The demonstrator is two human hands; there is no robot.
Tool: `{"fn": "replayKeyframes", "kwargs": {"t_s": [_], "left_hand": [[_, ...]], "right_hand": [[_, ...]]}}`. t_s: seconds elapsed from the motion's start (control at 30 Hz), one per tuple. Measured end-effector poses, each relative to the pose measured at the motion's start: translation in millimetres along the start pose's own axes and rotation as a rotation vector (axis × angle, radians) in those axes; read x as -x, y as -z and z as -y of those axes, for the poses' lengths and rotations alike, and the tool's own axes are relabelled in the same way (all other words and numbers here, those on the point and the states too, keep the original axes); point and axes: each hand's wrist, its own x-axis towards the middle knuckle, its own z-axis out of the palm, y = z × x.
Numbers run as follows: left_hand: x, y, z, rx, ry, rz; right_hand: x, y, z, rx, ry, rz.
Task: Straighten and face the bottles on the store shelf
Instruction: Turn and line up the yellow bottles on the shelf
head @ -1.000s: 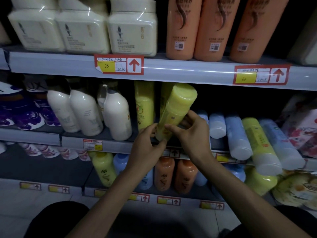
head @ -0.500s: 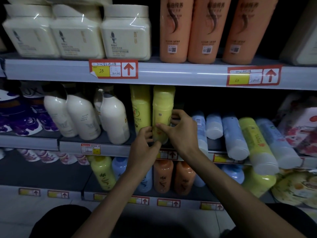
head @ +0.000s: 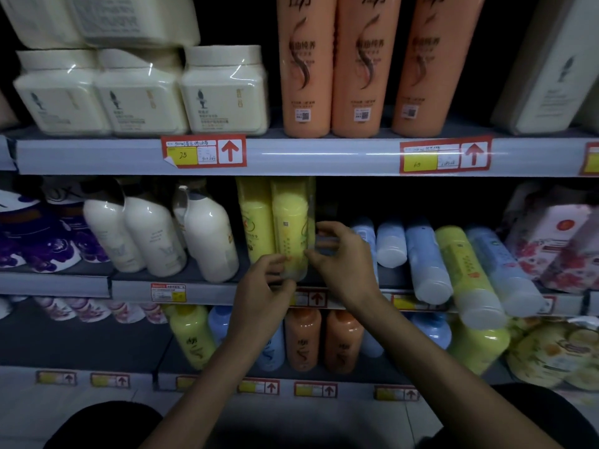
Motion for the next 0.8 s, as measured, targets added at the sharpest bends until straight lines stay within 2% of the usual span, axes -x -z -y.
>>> {"fn": "replayKeyframes", "kwargs": {"t_s": [0.13, 0.3, 0.53, 0.67, 0.8], "left_hand": [[9.8, -14.7, -5.8, -0.004, -0.055, 0.055], [19.3, -48.8, -16.3, -0.089, -0.176, 0.103], [14.1, -87.6, -33.2, -0.3, -0.41, 0.048], [11.3, -111.3, -36.2, -0.368, -0.329, 0.006], [11.3, -129.2, -37.3, -0.408, -0.3, -0.04]], "right_hand": [[5.0, 45.3, -6.4, 0.17, 0.018, -0.063], [14.1, 100.3, -23.8, 0.58, -0.101, -0.138], [32.5, 149.5, -48.9, 0.93, -0.199, -0.194], [46.9, 163.6, -57.8, 1.039, -0.253, -0.186], [59.2, 169.8, -63.6, 1.103, -0.337, -0.101]]}}
